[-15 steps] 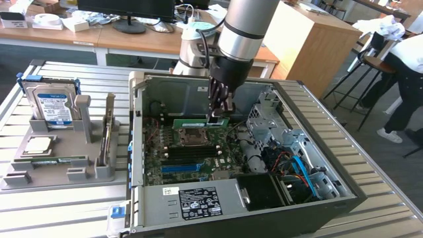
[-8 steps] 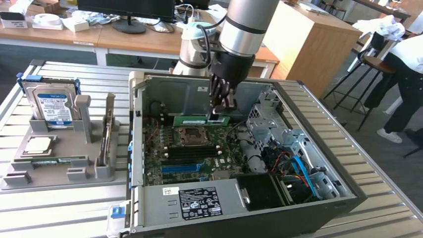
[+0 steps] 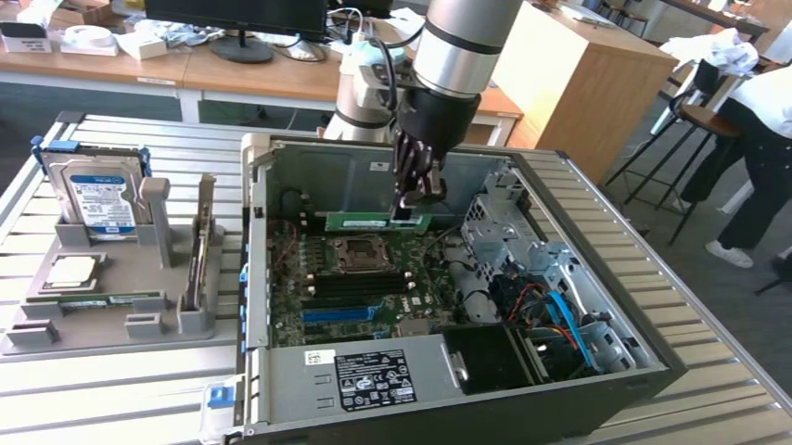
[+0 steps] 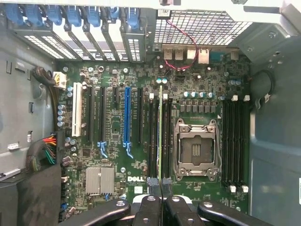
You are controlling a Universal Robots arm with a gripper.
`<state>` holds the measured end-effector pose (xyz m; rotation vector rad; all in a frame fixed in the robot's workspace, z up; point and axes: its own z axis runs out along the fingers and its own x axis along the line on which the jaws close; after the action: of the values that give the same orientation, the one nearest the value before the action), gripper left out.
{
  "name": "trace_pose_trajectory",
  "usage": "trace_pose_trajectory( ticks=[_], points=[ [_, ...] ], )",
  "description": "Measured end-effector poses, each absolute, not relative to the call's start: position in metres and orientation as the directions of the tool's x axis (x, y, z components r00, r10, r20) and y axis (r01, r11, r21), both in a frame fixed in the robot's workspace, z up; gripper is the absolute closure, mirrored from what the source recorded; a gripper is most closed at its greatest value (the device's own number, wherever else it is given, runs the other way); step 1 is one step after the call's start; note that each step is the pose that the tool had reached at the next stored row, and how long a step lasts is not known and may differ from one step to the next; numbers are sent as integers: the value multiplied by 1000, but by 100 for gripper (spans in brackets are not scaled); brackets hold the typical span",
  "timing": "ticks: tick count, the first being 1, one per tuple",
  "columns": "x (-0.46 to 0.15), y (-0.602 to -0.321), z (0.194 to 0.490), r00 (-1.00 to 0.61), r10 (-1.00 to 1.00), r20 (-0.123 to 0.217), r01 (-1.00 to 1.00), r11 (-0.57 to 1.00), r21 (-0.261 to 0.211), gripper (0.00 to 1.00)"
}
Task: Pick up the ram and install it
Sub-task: 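Pick up the ram and move it above insertion slot, then insert the ram into the slot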
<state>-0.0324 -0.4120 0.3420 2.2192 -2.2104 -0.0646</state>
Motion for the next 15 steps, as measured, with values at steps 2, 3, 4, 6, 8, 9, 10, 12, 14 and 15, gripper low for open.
trace_pose_trajectory(
  ticks=[2, 3, 4, 6, 8, 9, 10, 12, 14, 15],
  points=[
    [-32, -412, 342, 4, -1000, -23, -999, -4, 35, 89],
    [-32, -412, 342, 4, -1000, -23, -999, -4, 35, 89],
    [-32, -412, 342, 4, -1000, -23, -999, -4, 35, 89],
    [-32, -412, 342, 4, -1000, -23, -999, -4, 35, 89],
    [-32, -412, 343, 3, -1000, -23, -999, -4, 35, 89],
    [-32, -412, 344, 4, -1000, -23, -999, -4, 35, 89],
    [-32, -412, 344, 3, -1000, -23, -999, -4, 35, 89],
    [-32, -412, 345, 4, -1000, -23, -999, -4, 35, 89],
    [-32, -412, 345, 4, -1000, -23, -999, -4, 35, 89],
    [-32, -412, 345, 4, -1000, -23, -999, -4, 35, 89]
  ],
)
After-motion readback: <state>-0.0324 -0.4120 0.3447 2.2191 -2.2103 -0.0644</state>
